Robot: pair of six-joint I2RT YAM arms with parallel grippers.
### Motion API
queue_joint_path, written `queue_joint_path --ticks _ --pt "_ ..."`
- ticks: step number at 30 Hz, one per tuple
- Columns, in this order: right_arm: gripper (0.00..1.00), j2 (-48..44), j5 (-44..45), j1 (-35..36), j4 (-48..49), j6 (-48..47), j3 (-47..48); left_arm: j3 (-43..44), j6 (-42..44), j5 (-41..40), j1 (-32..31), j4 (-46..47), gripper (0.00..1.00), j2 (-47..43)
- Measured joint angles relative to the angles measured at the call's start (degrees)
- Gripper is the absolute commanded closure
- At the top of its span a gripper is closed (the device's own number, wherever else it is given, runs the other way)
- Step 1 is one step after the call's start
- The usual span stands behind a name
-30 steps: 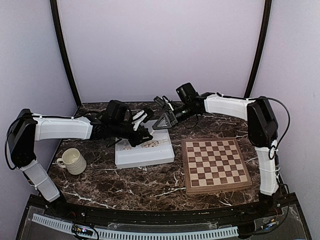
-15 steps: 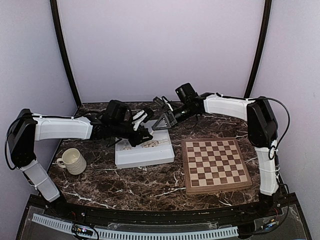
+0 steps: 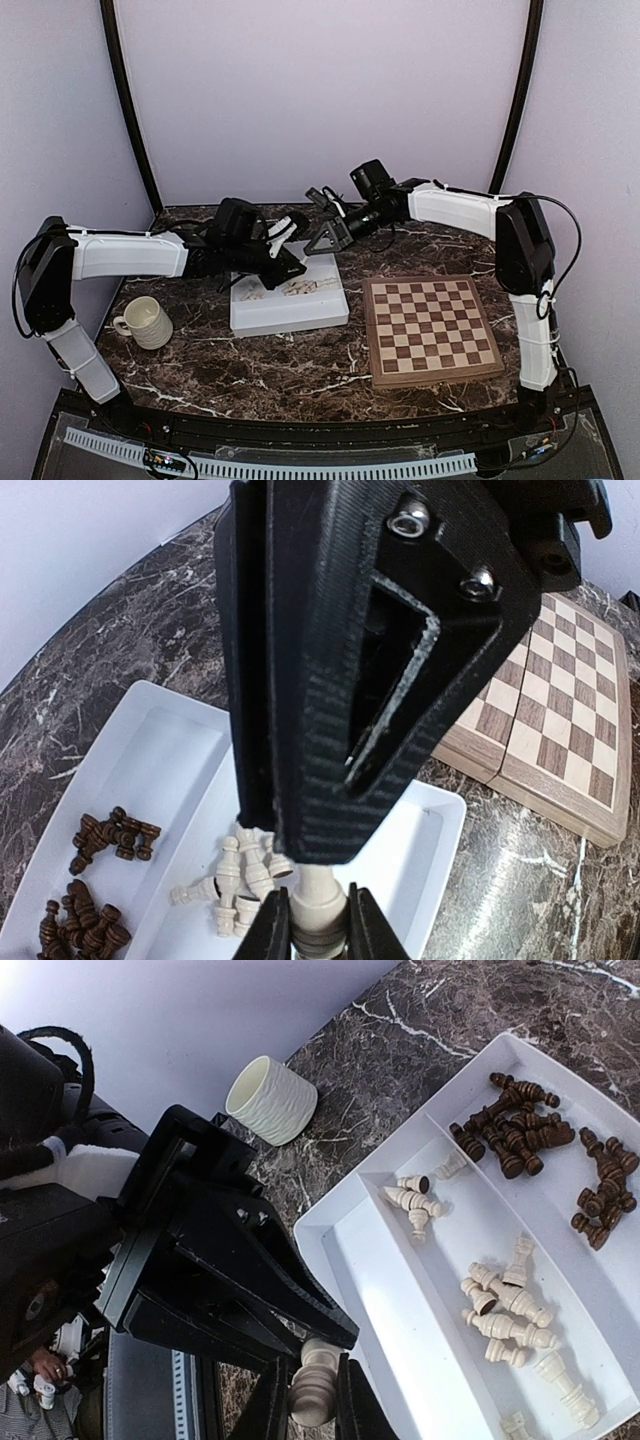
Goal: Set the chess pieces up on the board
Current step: Pass from the left arm to the right, then pick up the chess pile.
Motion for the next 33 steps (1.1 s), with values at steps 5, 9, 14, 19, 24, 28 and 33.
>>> queue_joint_path --ticks 5,9,14,19,24,28,33 --pt "0.99 0.17 -0.02 -0.87 -0.66 -0.28 1.46 0.87 0.42 -1.64 0.0 1.09 0.55 0.68" --pt "0.99 0.17 -0.17 -1.97 -0.52 -0.09 1.49 0.85 0.24 -3.19 0.0 -0.46 0.51 2.16" --pt "1.0 0.2 -0.46 -2.78 -0.33 0.55 1.49 0.85 0.13 -4.17 0.09 -1.55 0.52 3.1" --pt "0.99 0.17 -1.05 -2.78 -0.24 0.96 1.49 0.85 0.07 -4.26 0.09 -1.46 0.52 3.1" --pt "0.99 0.2 -1.46 -2.78 0.26 1.22 1.49 0.46 -0.22 -3.39 0.11 -0.11 0.56 3.1" --pt "0.99 0.17 -1.49 -2.78 0.55 1.46 1.46 0.28 -0.63 -2.82 0.11 0.26 0.67 3.1" --pt "0.99 0.17 -1.49 -2.75 0.57 1.79 1.44 0.28 -1.16 -1.88 0.26 1.16 0.76 3.08"
